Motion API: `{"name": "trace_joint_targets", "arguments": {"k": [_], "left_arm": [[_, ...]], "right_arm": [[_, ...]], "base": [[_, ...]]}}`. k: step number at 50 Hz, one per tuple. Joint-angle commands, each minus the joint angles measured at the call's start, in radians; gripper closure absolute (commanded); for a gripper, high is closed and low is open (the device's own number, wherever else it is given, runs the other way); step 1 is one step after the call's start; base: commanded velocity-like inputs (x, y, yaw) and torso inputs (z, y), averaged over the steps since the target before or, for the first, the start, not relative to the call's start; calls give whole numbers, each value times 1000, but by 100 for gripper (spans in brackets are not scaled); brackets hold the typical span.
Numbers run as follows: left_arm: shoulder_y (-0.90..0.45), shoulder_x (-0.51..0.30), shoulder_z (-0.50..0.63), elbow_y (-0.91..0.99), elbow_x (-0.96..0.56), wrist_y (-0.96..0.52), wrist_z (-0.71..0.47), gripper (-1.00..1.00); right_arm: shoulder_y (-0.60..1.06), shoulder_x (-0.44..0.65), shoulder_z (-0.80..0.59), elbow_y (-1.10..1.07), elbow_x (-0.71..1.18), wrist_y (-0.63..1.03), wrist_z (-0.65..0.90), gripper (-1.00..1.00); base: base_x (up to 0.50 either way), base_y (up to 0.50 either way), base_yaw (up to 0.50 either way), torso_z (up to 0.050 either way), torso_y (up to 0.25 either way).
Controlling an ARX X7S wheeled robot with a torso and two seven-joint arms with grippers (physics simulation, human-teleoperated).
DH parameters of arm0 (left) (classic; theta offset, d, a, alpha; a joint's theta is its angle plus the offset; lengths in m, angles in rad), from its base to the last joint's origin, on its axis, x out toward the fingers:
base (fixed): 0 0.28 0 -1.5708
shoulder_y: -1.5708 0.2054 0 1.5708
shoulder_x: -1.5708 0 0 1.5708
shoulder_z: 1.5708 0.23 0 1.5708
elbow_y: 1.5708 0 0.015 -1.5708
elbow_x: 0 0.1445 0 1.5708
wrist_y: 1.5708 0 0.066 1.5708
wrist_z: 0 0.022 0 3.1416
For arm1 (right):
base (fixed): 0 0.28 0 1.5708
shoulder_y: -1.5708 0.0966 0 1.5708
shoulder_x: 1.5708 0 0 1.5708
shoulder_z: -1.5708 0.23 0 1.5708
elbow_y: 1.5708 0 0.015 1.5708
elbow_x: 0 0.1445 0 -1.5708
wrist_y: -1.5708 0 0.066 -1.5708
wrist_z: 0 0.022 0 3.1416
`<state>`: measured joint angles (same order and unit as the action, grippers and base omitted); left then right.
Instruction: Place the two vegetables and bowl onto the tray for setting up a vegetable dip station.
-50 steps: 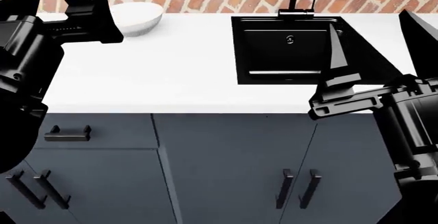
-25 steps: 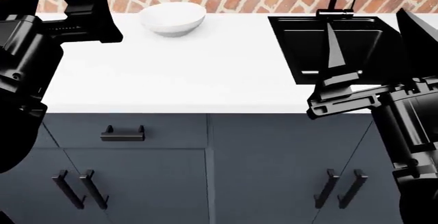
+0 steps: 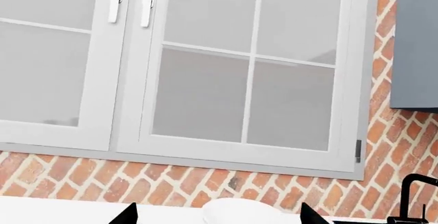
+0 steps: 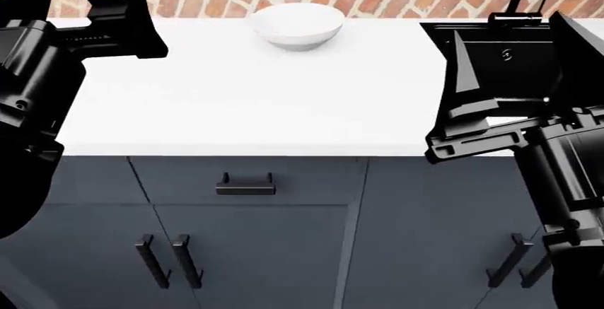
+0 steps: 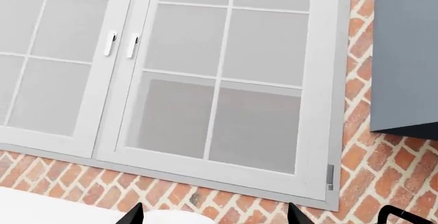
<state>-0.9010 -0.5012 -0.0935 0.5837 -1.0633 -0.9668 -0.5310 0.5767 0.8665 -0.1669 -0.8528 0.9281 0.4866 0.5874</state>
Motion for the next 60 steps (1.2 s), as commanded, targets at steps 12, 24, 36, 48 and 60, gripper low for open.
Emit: {"name": "trace_joint_targets", "arguments": {"k": [12,24,36,48,60], "left_arm": [[3,4,1,-4,5,8,-2,-100],[4,4,4,-4,-3,9,-7,-100],[-2,-12,33,-7,2,-6,0,-100],[-1,-10,13,-5,3,31,17,-100],[-4,-13,19,7,-2,36,22,-100]], "right_arm": [[-21,-22,52,30,55,-28,18,-100],[-22,-24,54,29,59,-36,14,-100],[-18,-26,50,31,62,-38,11,-100],[12,-19,37,29,76,-17,13,-100],[-6,-15,42,30,66,-32,1,-100]], "base": [[0,125,0,0,0],[0,0,0,0,0],[0,0,0,0,0],[0,0,0,0,0],[0,0,0,46,2]]}}
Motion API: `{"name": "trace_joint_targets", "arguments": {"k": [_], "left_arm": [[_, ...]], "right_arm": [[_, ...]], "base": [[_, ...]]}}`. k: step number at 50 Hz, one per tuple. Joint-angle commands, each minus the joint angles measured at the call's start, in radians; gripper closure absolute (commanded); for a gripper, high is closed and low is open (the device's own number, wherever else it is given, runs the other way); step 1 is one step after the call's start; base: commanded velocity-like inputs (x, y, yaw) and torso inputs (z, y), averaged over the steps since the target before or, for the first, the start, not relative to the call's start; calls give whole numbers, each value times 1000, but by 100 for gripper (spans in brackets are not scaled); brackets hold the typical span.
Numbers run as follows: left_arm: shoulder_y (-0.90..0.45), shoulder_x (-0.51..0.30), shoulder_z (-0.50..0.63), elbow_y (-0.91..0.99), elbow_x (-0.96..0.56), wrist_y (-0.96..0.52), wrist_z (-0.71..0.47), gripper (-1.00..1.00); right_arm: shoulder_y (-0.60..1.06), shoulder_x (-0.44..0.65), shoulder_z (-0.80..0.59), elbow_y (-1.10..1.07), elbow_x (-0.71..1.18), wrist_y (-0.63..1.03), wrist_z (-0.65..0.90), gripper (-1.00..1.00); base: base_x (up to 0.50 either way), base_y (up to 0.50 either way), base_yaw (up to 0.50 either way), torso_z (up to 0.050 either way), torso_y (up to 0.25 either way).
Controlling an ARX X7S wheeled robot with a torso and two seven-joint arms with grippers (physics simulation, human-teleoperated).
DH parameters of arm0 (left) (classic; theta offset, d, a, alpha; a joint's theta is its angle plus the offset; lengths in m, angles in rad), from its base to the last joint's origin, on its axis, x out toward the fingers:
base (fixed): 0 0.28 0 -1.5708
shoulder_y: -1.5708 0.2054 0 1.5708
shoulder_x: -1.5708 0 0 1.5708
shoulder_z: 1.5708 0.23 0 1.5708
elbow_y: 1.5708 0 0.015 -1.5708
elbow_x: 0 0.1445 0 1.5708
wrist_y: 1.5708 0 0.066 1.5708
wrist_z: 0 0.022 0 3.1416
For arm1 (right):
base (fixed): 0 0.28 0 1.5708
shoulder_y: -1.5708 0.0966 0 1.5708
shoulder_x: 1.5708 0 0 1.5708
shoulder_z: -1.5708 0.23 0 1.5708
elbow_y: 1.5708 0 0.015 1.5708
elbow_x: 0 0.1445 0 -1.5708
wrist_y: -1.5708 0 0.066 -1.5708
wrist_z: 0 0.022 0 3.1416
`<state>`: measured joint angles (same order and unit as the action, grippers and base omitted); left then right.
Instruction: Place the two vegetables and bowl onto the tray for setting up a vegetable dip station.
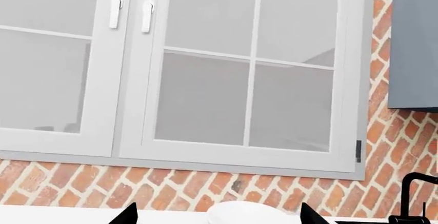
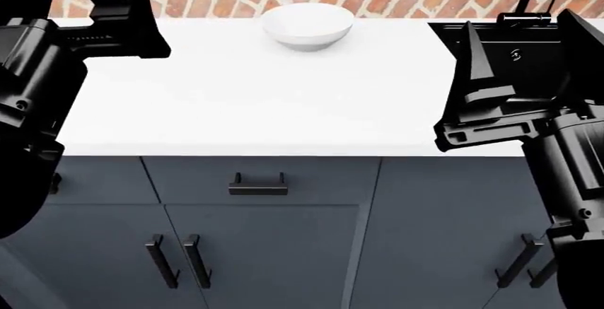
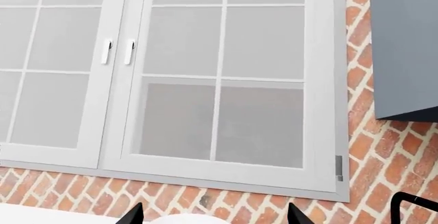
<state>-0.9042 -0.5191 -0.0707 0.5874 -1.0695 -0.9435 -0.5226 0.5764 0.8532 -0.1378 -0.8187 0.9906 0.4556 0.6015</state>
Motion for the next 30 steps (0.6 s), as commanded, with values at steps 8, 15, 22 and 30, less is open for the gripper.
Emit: {"name": "trace_joint_targets", "arguments": {"k": [8,15,22,30], "left_arm": [[7,4,13,-21,2,-22,-25,-100],[37,20,-23,12,-14,30,-1,-100],[182,87,-32,69,68,152,29,-100],[423,182,67,-28,290,367,149,-100]], "right_arm": [[-16,-6,1,0,-7,2,-11,-100],[-7,-4,-21,-10,-45,30,19,-100],[-98,-103,-16,13,-102,-77,30,-100],[-234,-203,-101,88,-296,-230,-58,-100]], "base": [[0,0,0,47,1],[0,0,0,3,0],[0,0,0,0,0],[0,0,0,0,0]]}}
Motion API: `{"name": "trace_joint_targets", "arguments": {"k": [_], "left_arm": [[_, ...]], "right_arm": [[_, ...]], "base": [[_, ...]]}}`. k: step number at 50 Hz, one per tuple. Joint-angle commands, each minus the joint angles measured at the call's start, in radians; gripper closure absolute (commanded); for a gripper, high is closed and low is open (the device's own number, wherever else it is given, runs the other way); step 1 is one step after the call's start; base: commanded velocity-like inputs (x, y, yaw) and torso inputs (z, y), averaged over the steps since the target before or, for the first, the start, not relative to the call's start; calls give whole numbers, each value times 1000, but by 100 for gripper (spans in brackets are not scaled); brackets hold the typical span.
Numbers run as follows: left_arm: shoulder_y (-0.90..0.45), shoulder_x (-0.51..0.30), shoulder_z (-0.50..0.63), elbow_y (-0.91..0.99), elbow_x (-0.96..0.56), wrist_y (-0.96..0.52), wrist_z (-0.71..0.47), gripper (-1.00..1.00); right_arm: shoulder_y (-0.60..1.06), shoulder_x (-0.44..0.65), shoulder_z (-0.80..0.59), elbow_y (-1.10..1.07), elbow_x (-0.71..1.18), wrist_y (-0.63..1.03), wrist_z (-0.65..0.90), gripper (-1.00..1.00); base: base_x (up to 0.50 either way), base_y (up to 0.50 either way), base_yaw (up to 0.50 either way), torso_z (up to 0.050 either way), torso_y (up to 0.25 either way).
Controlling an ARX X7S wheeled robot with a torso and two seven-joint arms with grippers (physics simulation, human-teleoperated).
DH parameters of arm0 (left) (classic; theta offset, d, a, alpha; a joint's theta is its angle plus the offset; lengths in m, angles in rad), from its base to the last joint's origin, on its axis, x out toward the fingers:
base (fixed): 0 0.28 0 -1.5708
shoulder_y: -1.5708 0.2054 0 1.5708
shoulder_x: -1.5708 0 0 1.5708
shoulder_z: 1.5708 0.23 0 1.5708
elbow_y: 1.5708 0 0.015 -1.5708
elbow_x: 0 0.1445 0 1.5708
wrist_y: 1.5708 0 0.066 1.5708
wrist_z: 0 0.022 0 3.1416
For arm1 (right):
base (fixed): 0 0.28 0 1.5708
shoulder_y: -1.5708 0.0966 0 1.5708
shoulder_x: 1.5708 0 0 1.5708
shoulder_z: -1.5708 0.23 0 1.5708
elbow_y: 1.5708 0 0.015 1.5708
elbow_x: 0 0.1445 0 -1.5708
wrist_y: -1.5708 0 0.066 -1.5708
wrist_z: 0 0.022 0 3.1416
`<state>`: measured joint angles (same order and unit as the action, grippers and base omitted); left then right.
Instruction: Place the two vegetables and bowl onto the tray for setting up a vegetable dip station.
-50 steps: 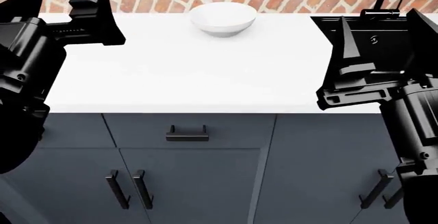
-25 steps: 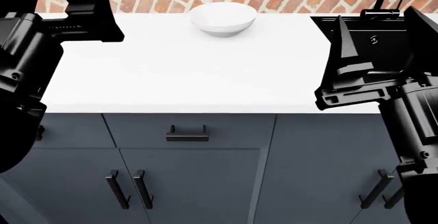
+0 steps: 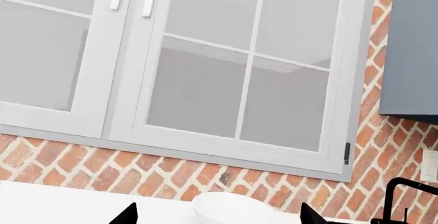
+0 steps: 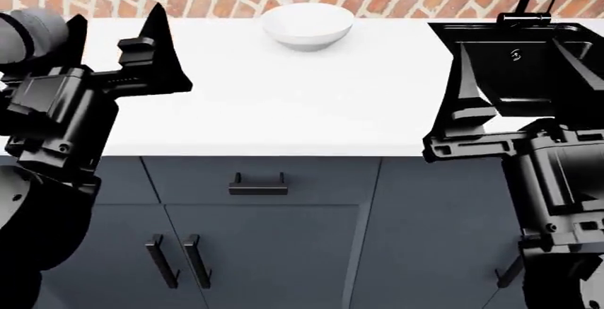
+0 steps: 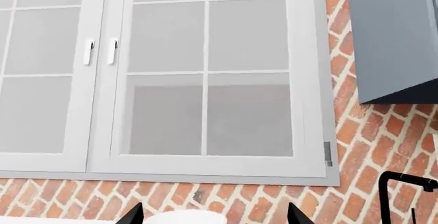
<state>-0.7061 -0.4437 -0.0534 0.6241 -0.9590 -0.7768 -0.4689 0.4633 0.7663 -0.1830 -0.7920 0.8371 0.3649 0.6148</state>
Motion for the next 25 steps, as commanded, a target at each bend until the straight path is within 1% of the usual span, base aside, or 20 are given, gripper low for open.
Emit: {"name": "trace_joint_targets", "arguments": {"k": [1,3,4,7,9,15,16,17,18,25], "left_arm": [[237,109,63,-79,203,208,98,-100],[246,129,54,-125,190,214,98,-100],[248,131,52,-136,192,229,110,-100],[241,131,41,-129,183,226,99,-100],[251,136,51,-128,214,257,107,-100],[260,137,52,-128,209,255,102,-100],[266,126,55,-125,182,241,124,-100],[269,133,45,-126,165,243,122,-100],[269,126,59,-123,188,241,117,-100],[261,113,60,-108,182,226,107,-100]], "right_arm": [[-112,-115,-85,79,-177,-96,-49,-100],[-136,-148,-90,122,-185,-152,-78,-100],[-137,-150,-106,128,-217,-150,-76,-100],[-145,-159,-95,128,-235,-182,-74,-100],[-147,-163,-89,129,-230,-192,-74,-100],[-135,-143,-113,108,-237,-149,-74,-100],[-132,-137,-125,110,-243,-140,-82,-100],[-132,-139,-124,110,-243,-141,-80,-100],[-134,-138,-123,109,-238,-146,-85,-100],[-133,-137,-125,104,-236,-144,-85,-100]], "base": [[0,0,0,0,0],[0,0,0,0,0],[0,0,0,0,0],[0,0,0,0,0],[0,0,0,0,0],[0,0,0,0,0],[0,0,0,0,0],[0,0,0,0,0],[0,0,0,0,0],[0,0,0,0,0]]}}
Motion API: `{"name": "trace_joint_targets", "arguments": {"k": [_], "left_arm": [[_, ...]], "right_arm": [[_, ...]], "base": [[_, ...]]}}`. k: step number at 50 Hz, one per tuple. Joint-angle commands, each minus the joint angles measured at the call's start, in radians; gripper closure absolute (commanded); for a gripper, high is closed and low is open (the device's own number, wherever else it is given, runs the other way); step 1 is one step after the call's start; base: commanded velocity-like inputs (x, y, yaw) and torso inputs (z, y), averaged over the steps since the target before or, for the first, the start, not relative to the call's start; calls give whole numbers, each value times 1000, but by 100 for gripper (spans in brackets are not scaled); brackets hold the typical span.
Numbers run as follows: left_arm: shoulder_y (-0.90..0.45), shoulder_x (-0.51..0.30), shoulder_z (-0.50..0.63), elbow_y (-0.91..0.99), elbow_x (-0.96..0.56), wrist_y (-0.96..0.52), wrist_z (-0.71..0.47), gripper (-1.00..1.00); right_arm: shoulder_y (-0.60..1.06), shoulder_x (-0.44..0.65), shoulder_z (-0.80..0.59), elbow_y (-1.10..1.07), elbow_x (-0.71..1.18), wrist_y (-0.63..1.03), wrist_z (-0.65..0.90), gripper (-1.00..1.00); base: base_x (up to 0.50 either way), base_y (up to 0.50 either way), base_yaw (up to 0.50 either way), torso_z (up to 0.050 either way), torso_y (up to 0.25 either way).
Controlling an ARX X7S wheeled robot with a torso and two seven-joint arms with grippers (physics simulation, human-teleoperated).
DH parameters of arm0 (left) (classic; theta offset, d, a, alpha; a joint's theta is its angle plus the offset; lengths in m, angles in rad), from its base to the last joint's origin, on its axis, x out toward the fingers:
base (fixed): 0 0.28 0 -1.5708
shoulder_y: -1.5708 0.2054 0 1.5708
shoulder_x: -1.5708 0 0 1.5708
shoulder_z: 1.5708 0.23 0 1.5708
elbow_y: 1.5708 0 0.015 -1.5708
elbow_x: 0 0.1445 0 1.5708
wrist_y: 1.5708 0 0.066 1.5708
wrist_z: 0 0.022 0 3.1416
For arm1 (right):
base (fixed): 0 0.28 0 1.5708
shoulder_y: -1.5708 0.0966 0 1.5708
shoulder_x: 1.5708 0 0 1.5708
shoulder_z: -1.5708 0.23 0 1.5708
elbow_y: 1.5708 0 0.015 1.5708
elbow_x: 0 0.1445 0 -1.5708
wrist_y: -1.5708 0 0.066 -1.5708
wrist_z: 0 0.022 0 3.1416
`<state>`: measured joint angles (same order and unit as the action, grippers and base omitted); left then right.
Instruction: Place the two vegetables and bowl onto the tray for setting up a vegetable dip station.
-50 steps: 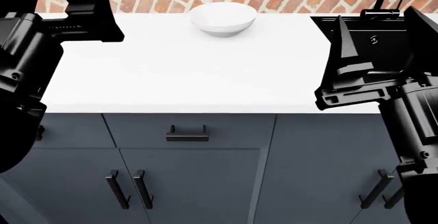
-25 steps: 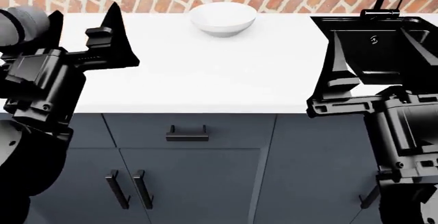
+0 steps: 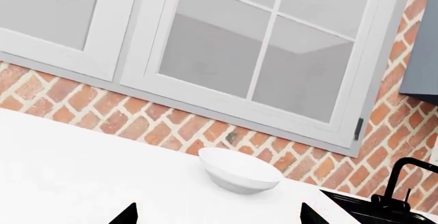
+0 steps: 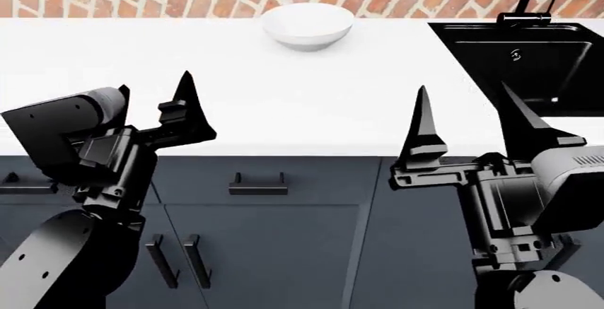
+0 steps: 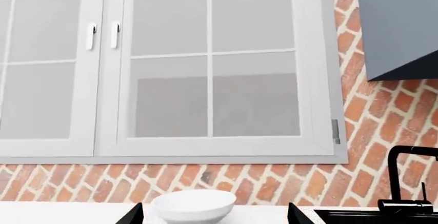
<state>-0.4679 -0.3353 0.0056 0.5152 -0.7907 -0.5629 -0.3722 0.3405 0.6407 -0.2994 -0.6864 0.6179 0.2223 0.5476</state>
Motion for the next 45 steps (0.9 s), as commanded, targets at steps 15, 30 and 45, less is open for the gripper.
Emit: {"name": "trace_joint_targets", "arguments": {"k": [15,30,45], "left_arm": [[18,-8,8,8,13,1,-3,-100],[-71,-42,14,25,-6,-61,-39,-100],[-194,-81,12,15,-32,-125,-64,-100]], "right_arm": [[-12,-6,-7,-5,-13,-2,-17,-100],[53,18,-9,-33,11,69,-2,-100],[195,60,-25,-83,83,193,-16,-100]], "base": [[0,0,0,0,0],[0,0,0,0,0],[424,-2,0,0,0]]}}
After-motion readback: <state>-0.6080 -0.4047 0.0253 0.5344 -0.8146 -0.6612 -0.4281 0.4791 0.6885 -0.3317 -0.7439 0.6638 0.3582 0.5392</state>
